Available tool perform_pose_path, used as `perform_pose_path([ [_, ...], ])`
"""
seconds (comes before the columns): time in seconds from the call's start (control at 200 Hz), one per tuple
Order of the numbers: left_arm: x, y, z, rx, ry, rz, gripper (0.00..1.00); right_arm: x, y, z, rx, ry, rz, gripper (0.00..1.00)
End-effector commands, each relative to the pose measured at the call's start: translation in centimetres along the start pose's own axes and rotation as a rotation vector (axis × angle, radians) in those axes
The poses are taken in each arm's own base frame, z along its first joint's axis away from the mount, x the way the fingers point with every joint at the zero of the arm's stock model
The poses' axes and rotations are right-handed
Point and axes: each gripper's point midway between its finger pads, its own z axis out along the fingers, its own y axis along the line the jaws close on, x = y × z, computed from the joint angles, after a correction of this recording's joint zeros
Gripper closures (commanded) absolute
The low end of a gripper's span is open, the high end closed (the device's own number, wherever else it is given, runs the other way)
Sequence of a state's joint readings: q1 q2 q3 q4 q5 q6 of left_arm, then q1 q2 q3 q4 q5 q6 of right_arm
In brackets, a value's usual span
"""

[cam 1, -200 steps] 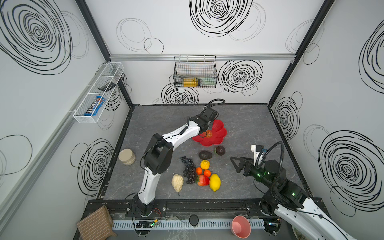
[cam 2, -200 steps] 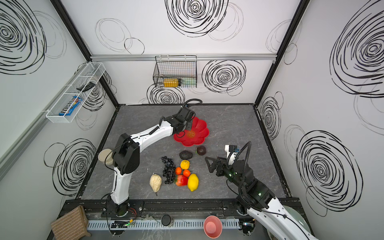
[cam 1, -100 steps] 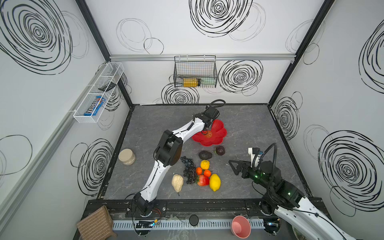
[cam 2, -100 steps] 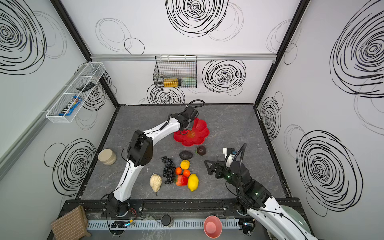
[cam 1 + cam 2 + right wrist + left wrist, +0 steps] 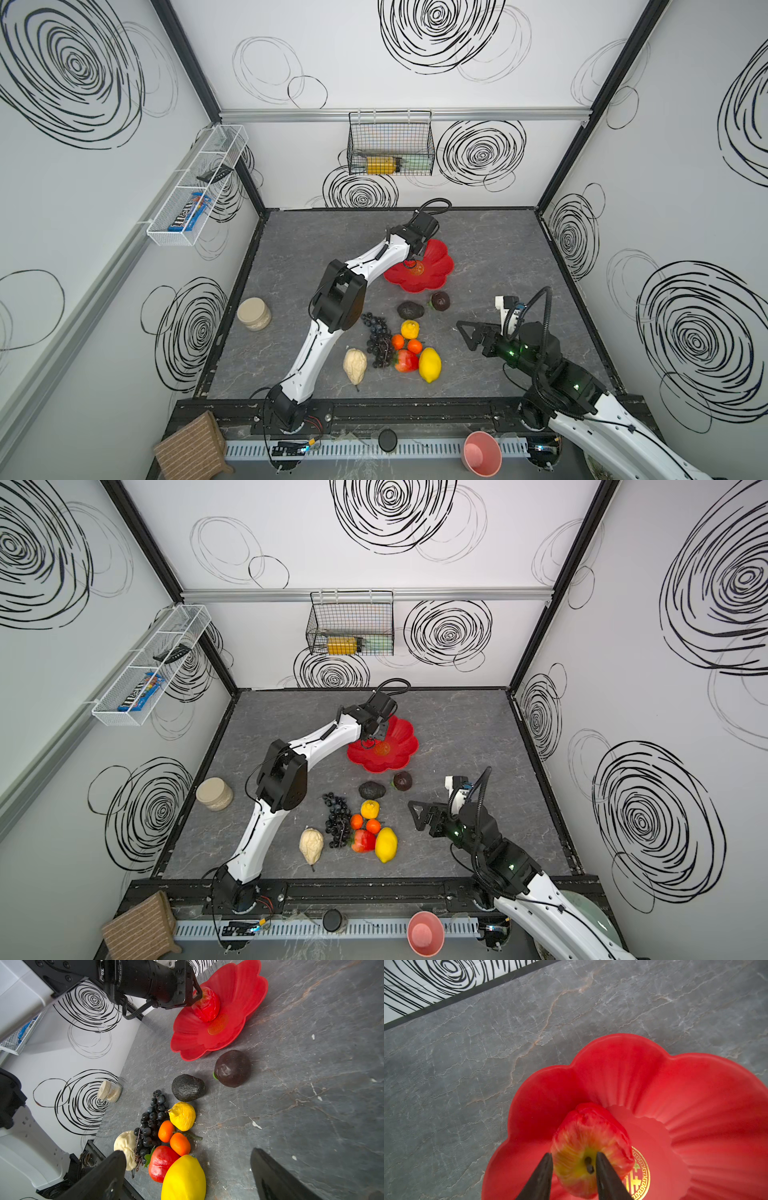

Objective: Place and organize the fake fruits in the fruit bowl
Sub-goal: 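Lower the red apple into the bowl and open the left gripper, then close the right gripper on the dark purple mangosteen while left arm draws back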

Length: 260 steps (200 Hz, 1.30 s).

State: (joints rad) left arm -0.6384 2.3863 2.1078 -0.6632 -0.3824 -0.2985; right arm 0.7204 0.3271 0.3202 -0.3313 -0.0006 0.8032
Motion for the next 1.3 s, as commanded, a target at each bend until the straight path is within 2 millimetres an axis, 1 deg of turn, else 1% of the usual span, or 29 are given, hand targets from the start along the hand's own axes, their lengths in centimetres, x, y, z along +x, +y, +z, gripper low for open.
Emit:
perform_pose_path([
  [0.0, -0.8, 0.0, -0.7, 0.02, -0.008, 0.0, 0.57, -0.4, 0.4, 0.1, -0.012, -0.01, 0.0, 0.02],
  [0.13, -1.5, -0.1, -1.8, 0.034, -0.025, -0.004, 0.53, -0.5, 0.4, 0.2, -0.006, -0.008, -0.003, 0.02],
  [0.225, -2.1, -0.3, -3.0, 0.056, -0.041, -0.014, 0.49, -0.5, 0.3, 0.3, 0.009, -0.002, -0.004, 0.02],
  [0.36, -2.8, -0.6, -4.6, 0.087, -0.07, -0.024, 0.45, -0.6, 0.2, 0.4, 0.024, 0.003, -0.01, 0.02],
  [0.445, -3.2, -0.6, -5.2, 0.099, -0.084, -0.033, 0.44, -0.6, 0.2, 0.5, 0.027, 0.005, -0.012, 0.02],
  [0.565, -3.3, -0.5, -5.7, 0.108, -0.088, -0.039, 0.44, -0.8, 0.3, 0.5, 0.031, 0.002, -0.012, 0.02],
  [0.645, -3.3, -0.6, -6.4, 0.117, -0.094, -0.039, 0.43, -0.9, 0.2, 0.6, 0.042, 0.004, -0.02, 0.02],
  [0.746, -3.5, -0.6, -8.4, 0.153, -0.123, -0.053, 0.4, -1.2, -0.2, 0.8, 0.082, 0.012, -0.04, 0.02],
  [0.846, -3.7, -0.3, -11.5, 0.231, -0.182, -0.101, 0.37, -1.5, -0.9, 1.3, 0.124, 0.042, -0.051, 0.02],
  [0.886, -3.1, -0.1, -12.6, 0.26, -0.198, -0.119, 0.35, -1.8, -1.0, 1.6, 0.128, 0.053, -0.052, 0.02],
  [0.906, -3.2, 0.2, -13.6, 0.277, -0.219, -0.132, 0.34, -1.9, -1.2, 1.7, 0.132, 0.06, -0.051, 0.02],
  [0.931, -3.0, 0.4, -14.5, 0.296, -0.238, -0.146, 0.33, -2.0, -1.4, 1.9, 0.137, 0.068, -0.049, 0.03],
  [0.951, -2.3, 0.6, -14.8, 0.308, -0.242, -0.154, 0.32, -2.1, -1.6, 2.1, 0.139, 0.074, -0.046, 0.03],
  [1.011, -1.2, 1.5, -17.1, 0.361, -0.294, -0.2, 0.27, -2.5, -2.1, 2.6, 0.14, 0.09, -0.032, 0.04],
  [1.071, 0.5, 2.4, -19.0, 0.412, -0.344, -0.23, 0.22, -2.8, -2.6, 3.2, 0.131, 0.103, -0.015, 0.06],
  [1.086, 1.0, 2.7, -19.5, 0.427, -0.35, -0.259, 0.2, -2.9, -2.7, 3.3, 0.126, 0.107, -0.011, 0.07],
  [1.131, 2.9, 3.2, -20.6, 0.463, -0.355, -0.284, 0.17, -3.0, -2.9, 3.8, 0.106, 0.118, -0.001, 0.12],
  [1.181, 5.0, 3.7, -21.6, 0.486, -0.357, -0.302, 0.15, -3.1, -3.2, 4.4, 0.091, 0.134, 0.01, 0.15],
  [1.256, 8.3, 4.4, -22.9, 0.509, -0.391, -0.326, 0.11, -3.0, -3.9, 5.3, 0.103, 0.151, 0.019, 0.16],
  [1.261, 8.2, 4.5, -23.2, 0.513, -0.4, -0.331, 0.1, -3.0, -3.9, 5.3, 0.103, 0.152, 0.019, 0.16],
  [1.296, 10.1, 4.7, -23.2, 0.534, -0.407, -0.349, 0.08, -3.0, -4.2, 5.7, 0.111, 0.159, 0.022, 0.16],
])
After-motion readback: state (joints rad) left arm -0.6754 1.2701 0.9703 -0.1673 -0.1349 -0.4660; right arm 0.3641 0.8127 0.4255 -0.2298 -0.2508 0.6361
